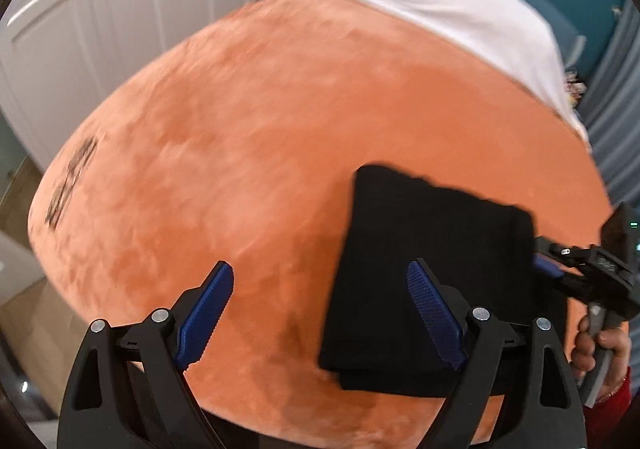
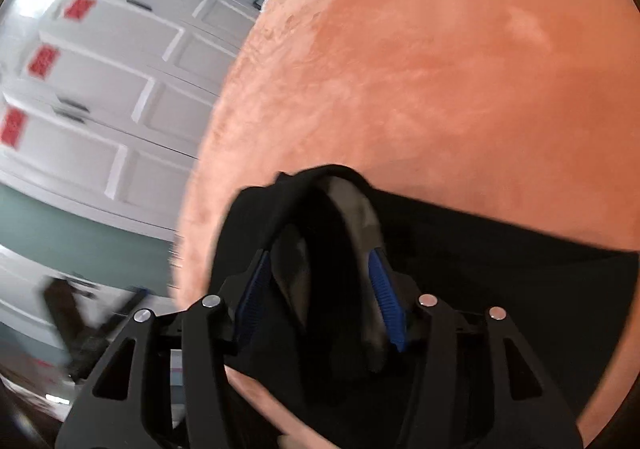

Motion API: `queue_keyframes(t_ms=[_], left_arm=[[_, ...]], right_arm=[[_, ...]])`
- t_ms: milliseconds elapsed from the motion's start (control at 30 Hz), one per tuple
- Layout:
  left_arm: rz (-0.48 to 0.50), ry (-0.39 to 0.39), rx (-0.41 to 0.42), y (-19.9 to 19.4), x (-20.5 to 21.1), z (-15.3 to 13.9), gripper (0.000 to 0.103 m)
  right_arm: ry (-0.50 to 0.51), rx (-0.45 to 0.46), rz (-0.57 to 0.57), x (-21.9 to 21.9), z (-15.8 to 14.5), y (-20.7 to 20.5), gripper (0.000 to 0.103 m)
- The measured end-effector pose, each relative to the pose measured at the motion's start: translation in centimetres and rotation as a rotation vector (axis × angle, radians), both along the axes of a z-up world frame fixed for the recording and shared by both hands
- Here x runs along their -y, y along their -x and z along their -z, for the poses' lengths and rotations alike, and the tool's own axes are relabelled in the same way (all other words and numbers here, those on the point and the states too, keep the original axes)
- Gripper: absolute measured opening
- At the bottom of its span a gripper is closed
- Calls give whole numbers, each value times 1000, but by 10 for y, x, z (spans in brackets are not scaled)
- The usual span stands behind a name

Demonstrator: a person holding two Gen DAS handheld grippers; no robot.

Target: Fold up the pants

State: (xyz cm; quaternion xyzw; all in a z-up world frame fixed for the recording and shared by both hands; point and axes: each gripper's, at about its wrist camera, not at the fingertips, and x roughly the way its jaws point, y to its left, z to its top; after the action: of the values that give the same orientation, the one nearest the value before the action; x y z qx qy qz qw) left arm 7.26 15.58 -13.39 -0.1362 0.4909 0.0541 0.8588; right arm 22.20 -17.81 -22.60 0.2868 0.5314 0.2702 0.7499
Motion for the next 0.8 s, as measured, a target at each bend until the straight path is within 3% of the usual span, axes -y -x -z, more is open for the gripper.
queue_keyframes(t_ms=[67, 167, 233, 333, 433, 500, 567, 600, 667, 733, 800], left_arm=[[-19, -22, -59, 0, -3, 14, 86], [-13, -37, -84, 6, -3, 23, 86], [0, -39, -82, 11, -3, 25, 86], [11, -35, -93, 15, -3, 28, 86], [15, -20, -94, 16, -3, 29, 86], [14, -21, -94, 15, -1, 29, 86], [13, -27, -97, 13, 2, 27, 86], [15, -30, -98, 13, 4, 26, 86], [15, -37, -85, 13, 4, 18, 86], [17, -40, -38, 17, 1, 5, 86], [31, -42, -14, 21, 1, 1, 86]], right_arm=[[75, -6, -47, -11, 8, -2, 62], [107, -7, -93, -21, 9, 3, 68], [85, 7, -126, -17, 2, 15, 68], [88, -20, -199, -17, 9, 33, 79], [83, 8, -245, -21, 7, 47, 80], [67, -16, -254, -27, 10, 51, 66], [115, -40, -269, -38, 14, 48, 27], [83, -58, -265, -39, 12, 46, 15], [-14, -83, -205, -31, -4, 45, 10], [-135, -38, -127, -7, -47, 60, 9], [-85, 11, -55, 22, -72, 84, 9]])
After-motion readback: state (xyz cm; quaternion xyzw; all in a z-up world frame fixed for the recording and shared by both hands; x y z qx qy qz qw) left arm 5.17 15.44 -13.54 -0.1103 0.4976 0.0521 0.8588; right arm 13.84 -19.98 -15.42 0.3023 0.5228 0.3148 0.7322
